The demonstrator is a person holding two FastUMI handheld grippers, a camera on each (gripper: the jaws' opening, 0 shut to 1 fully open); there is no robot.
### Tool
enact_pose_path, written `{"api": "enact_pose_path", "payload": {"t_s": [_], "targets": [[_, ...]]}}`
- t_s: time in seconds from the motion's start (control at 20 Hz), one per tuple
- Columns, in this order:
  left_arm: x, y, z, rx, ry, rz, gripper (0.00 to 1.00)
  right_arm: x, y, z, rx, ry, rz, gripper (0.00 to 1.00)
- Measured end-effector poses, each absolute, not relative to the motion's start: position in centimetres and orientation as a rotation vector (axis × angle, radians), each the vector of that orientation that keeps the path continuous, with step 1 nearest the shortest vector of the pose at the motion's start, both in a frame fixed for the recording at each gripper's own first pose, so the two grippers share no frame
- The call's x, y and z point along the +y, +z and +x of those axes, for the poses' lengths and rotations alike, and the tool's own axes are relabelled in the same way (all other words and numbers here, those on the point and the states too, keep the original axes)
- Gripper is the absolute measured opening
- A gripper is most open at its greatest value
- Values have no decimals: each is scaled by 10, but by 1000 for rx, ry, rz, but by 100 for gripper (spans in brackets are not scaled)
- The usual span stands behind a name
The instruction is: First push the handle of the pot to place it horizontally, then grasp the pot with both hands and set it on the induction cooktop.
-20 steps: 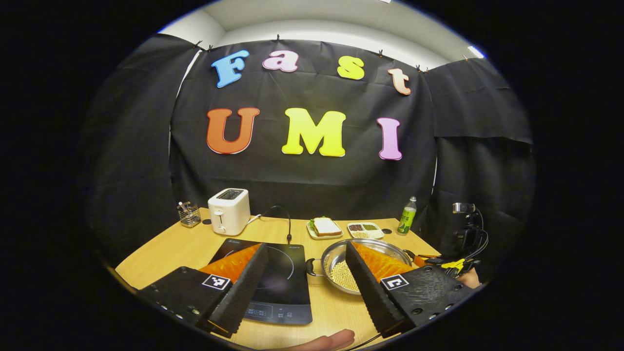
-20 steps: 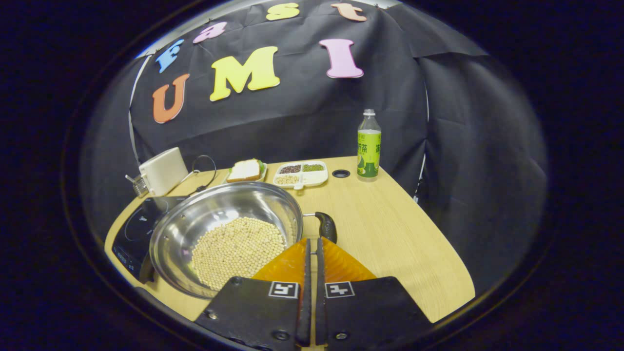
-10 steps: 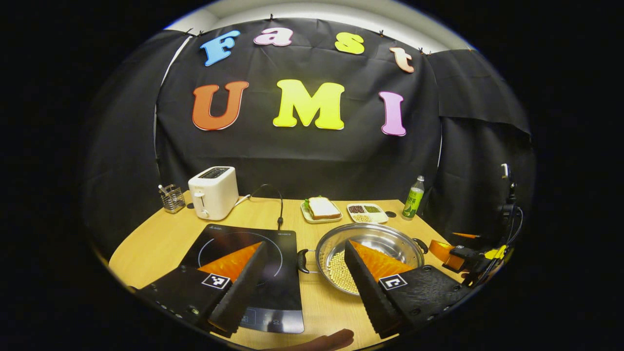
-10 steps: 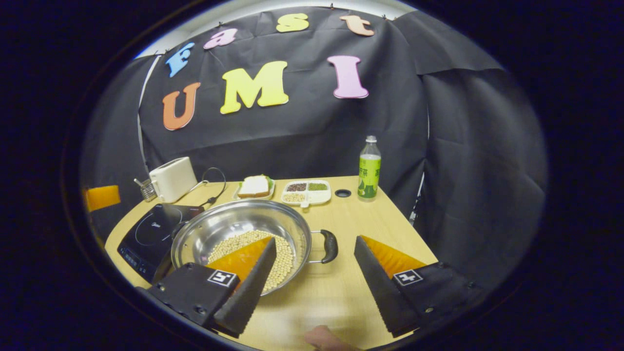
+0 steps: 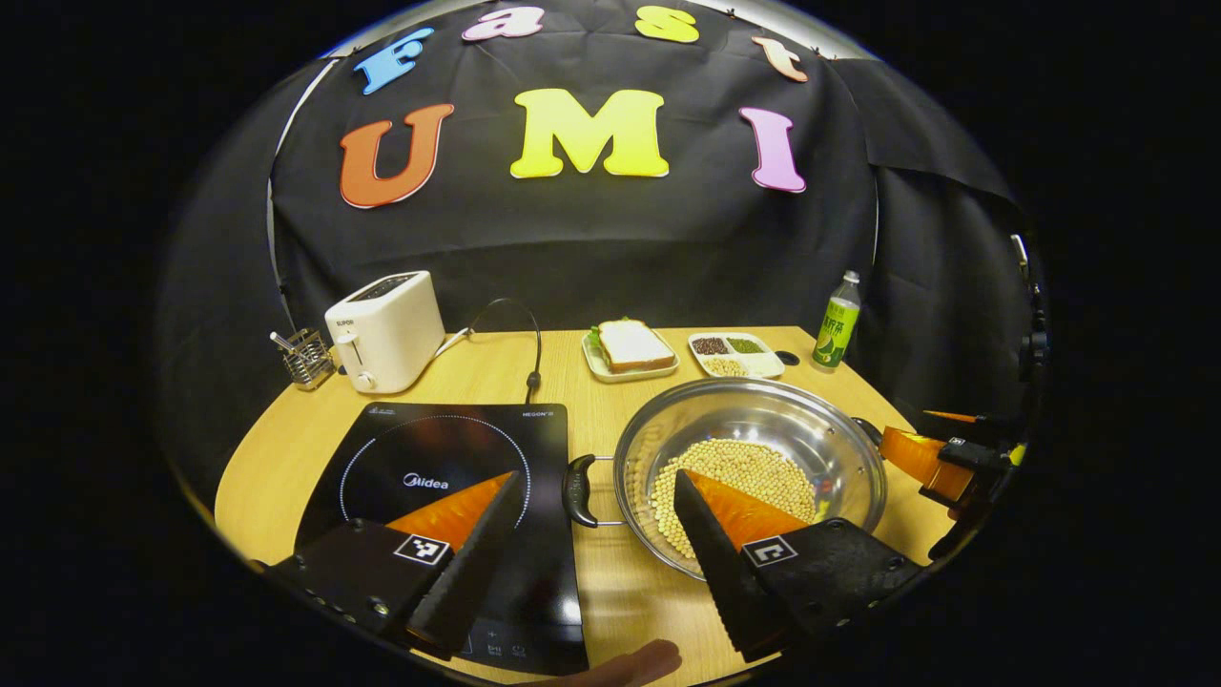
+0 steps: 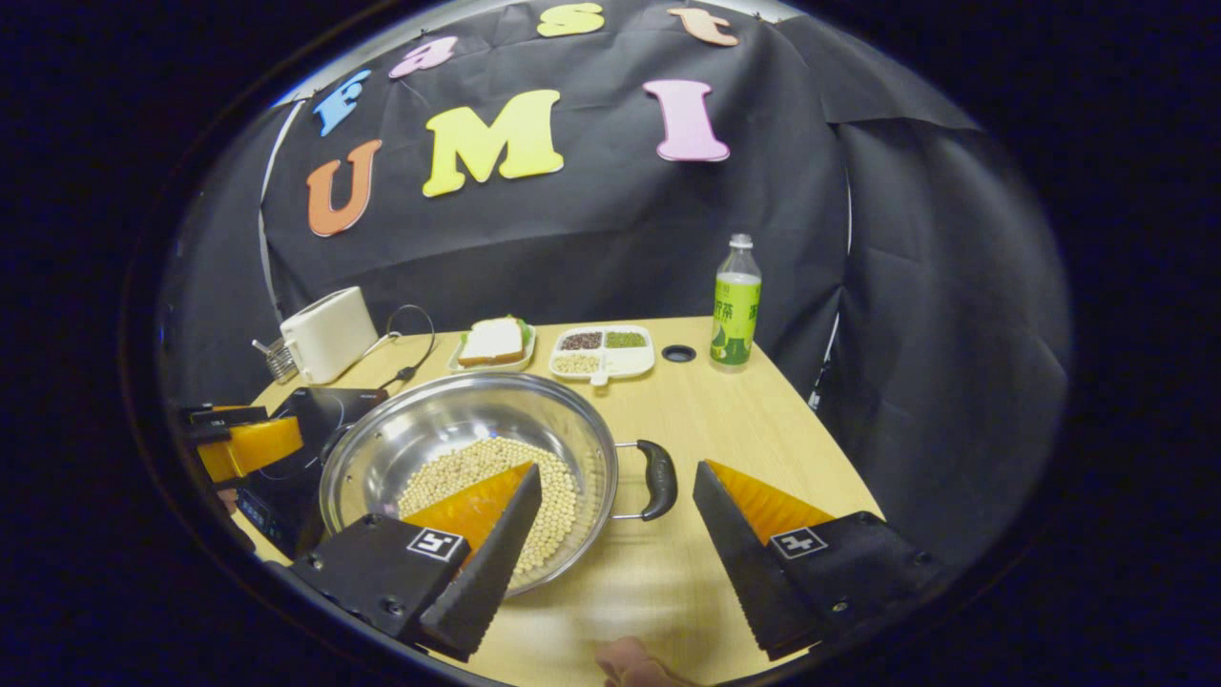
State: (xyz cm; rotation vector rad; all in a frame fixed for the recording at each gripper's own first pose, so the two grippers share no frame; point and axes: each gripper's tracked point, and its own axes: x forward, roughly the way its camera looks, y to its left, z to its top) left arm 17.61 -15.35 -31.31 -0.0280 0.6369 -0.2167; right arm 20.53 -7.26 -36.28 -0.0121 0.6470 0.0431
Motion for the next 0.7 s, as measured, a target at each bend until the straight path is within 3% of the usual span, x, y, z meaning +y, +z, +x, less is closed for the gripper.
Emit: {"api": "enact_pose_path", "payload": {"t_s": [0.7], "targets": [[-157,-380,221,757,-189,-52,93,-76,-427,247,751,39,-24,97]]}}
